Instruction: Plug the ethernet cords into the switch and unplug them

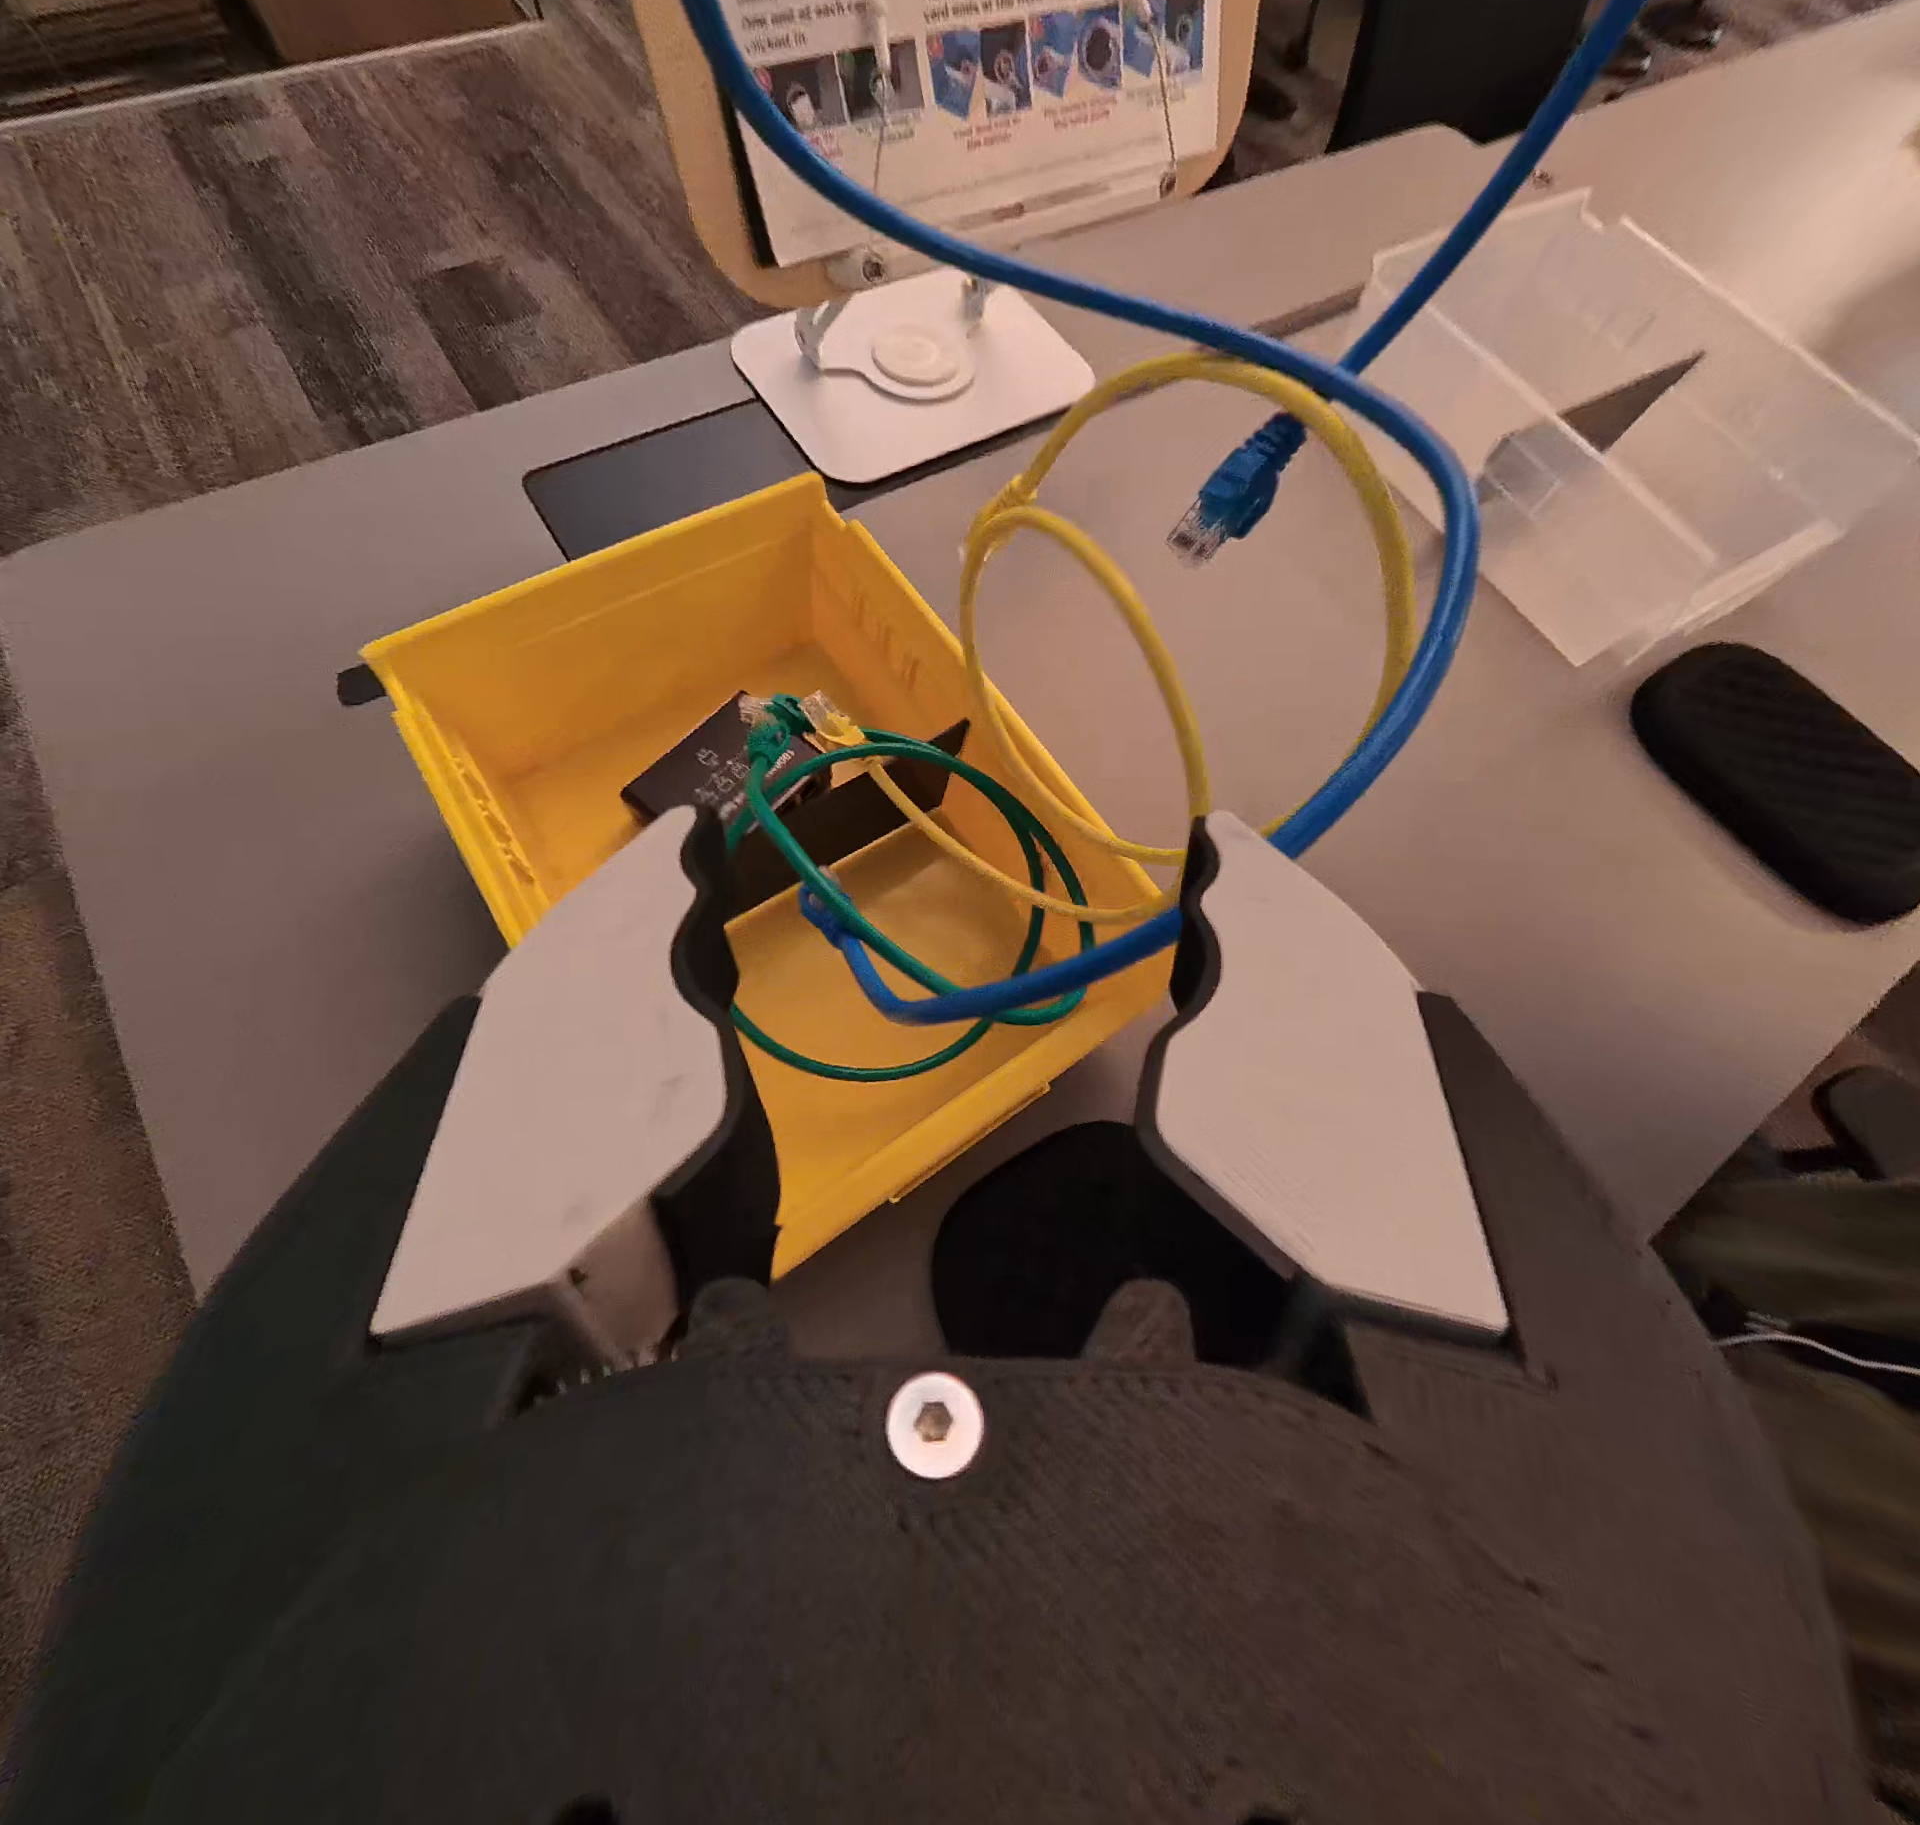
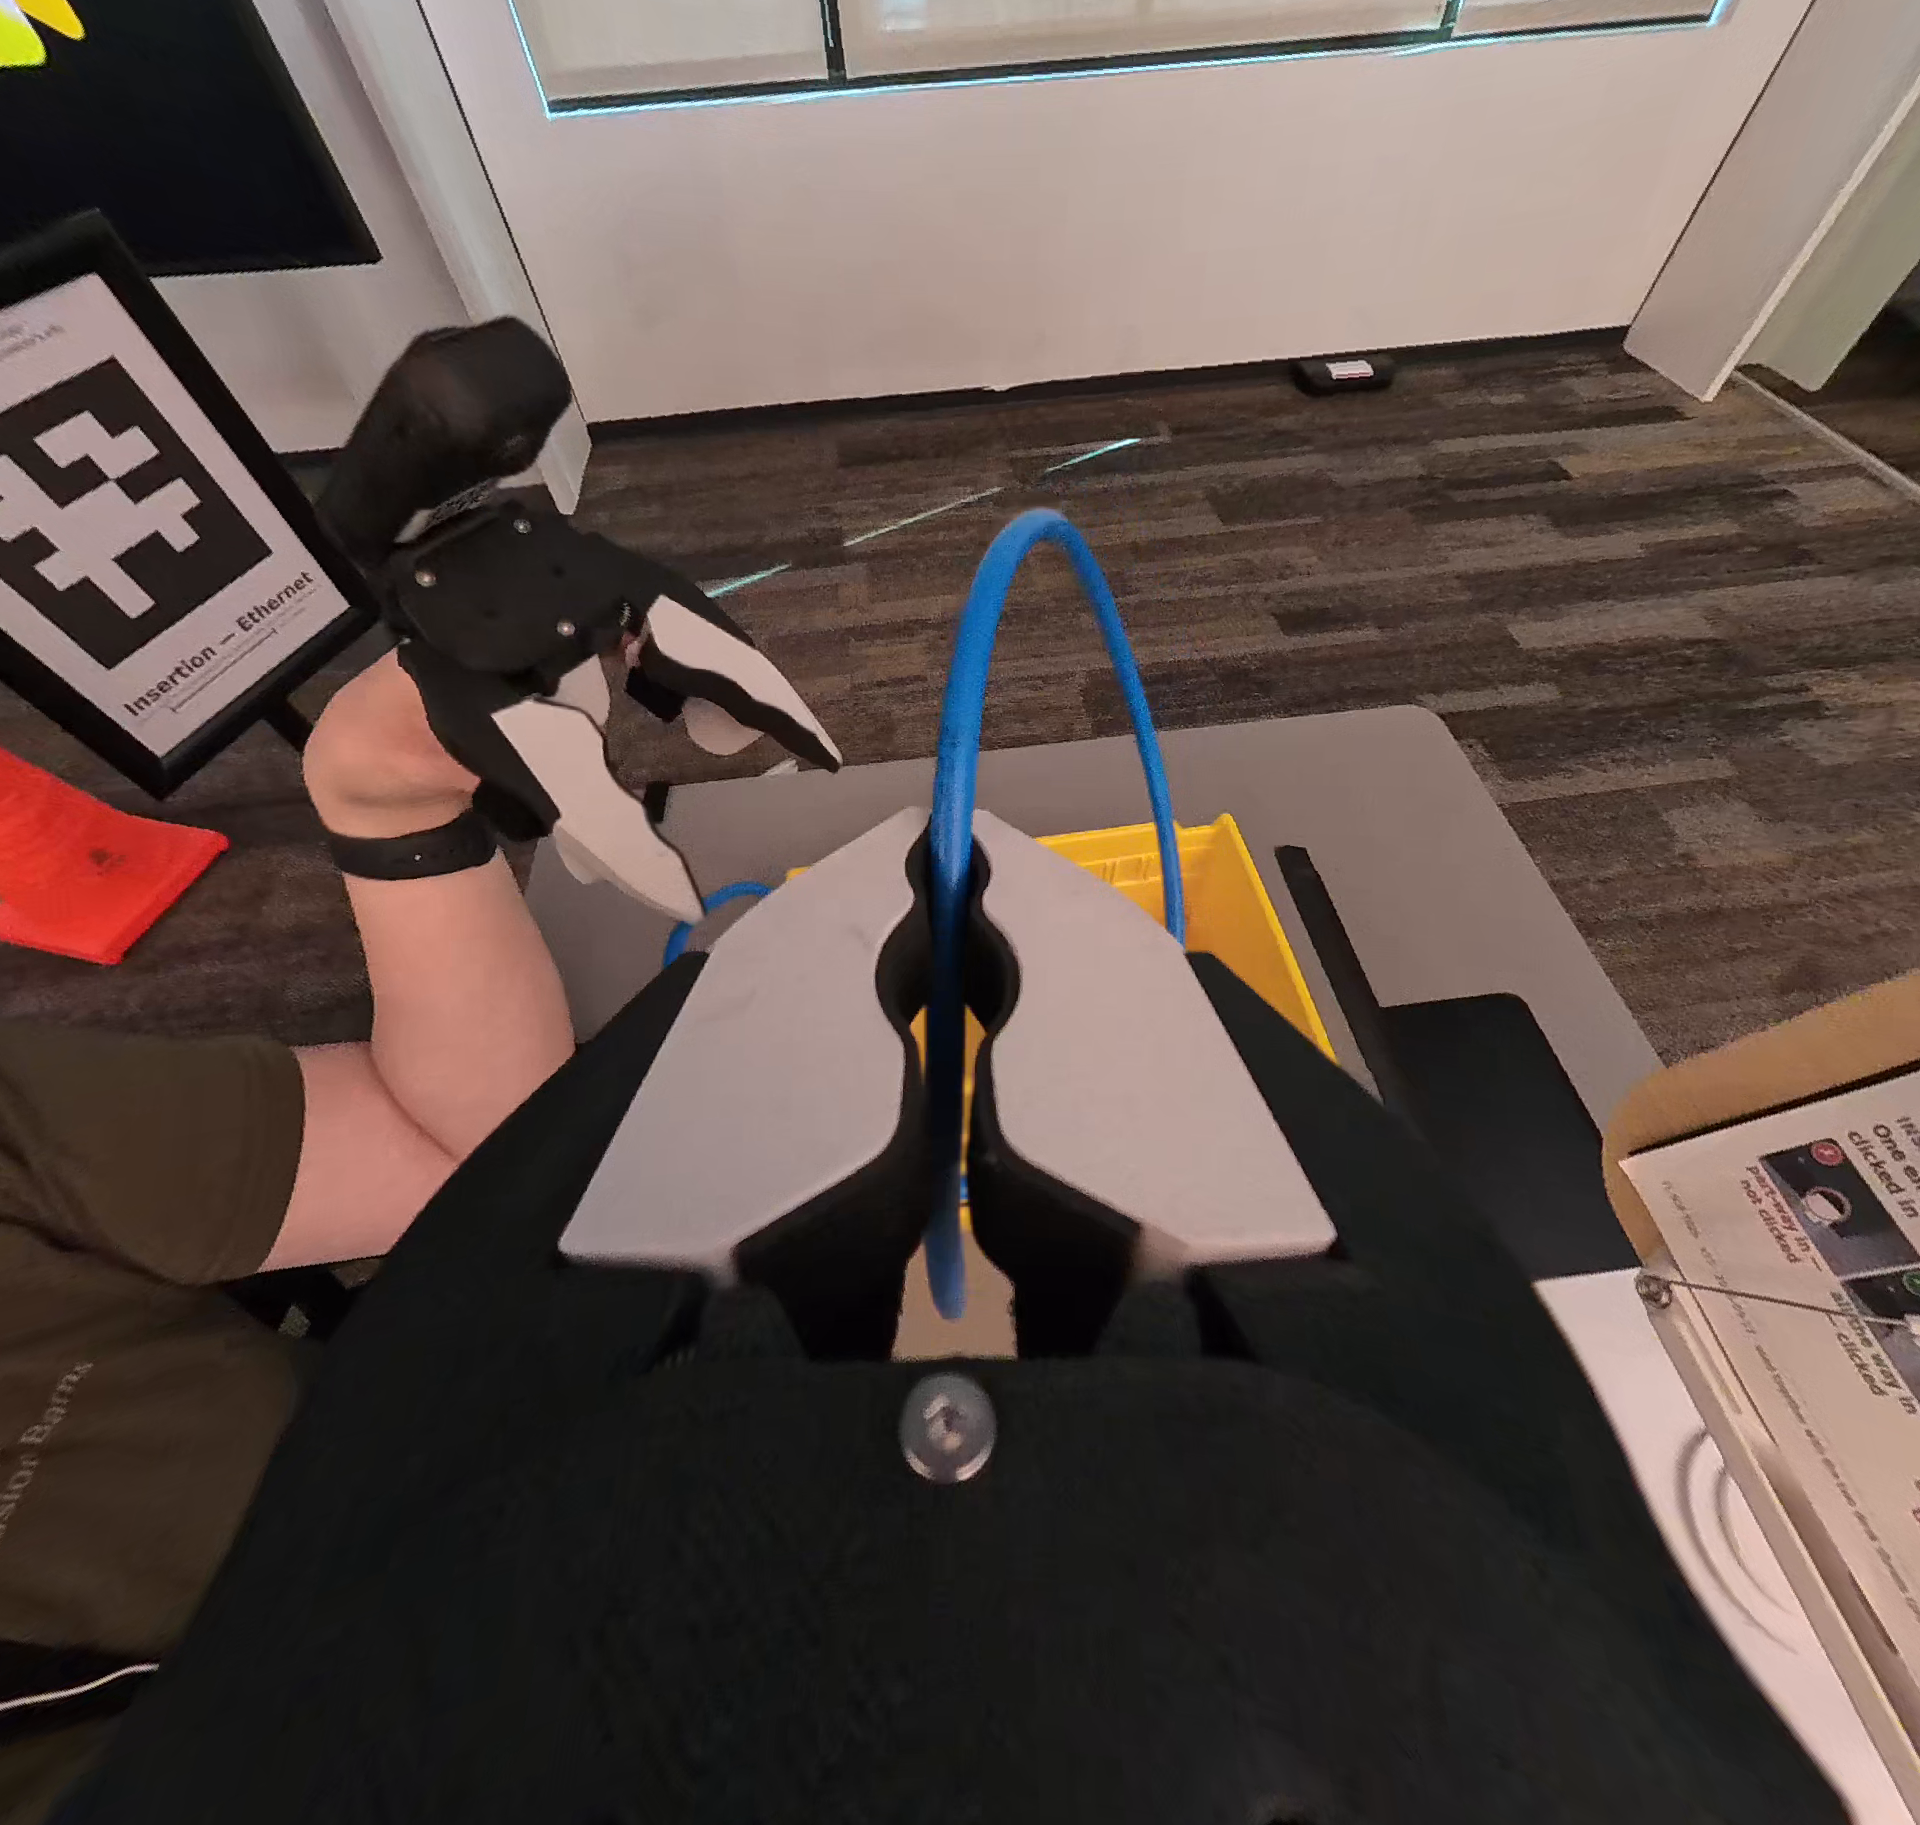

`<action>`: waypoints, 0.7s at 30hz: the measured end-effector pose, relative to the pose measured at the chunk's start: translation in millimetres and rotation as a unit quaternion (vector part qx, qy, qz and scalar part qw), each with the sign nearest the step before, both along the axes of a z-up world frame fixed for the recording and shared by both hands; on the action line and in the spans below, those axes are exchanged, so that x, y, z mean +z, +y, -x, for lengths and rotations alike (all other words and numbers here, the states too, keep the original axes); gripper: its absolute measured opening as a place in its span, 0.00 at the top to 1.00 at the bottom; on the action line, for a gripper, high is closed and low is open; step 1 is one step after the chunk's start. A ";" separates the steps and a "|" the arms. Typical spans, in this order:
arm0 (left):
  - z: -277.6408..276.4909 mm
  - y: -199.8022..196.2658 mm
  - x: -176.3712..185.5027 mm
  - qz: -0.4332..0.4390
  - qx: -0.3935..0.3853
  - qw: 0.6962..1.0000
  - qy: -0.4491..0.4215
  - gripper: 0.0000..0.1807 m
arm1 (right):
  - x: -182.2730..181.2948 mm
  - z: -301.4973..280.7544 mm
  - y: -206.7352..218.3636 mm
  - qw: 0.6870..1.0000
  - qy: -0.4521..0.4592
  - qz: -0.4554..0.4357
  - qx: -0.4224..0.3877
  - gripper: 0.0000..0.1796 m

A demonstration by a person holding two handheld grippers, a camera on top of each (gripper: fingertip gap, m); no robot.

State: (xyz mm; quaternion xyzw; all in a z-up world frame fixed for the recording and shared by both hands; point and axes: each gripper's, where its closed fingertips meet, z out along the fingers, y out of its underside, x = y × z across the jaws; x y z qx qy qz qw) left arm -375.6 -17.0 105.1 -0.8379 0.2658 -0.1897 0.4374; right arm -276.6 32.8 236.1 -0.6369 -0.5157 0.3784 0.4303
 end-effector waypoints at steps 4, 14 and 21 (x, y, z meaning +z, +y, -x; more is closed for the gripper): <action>-23.5 -9.1 -6.3 0.018 -0.061 0.998 0.007 0.54 | -15.4 -5.9 7.6 0.999 -0.026 -0.003 -0.018 1.00; -73.6 9.6 -53.5 0.027 -0.131 0.966 0.222 0.74 | -30.9 -8.7 14.0 0.998 -0.059 0.015 -0.021 1.00; -88.7 17.7 -20.2 0.013 -0.139 0.987 0.082 1.00 | -95.9 -27.9 31.5 0.985 -0.164 0.024 -0.047 1.00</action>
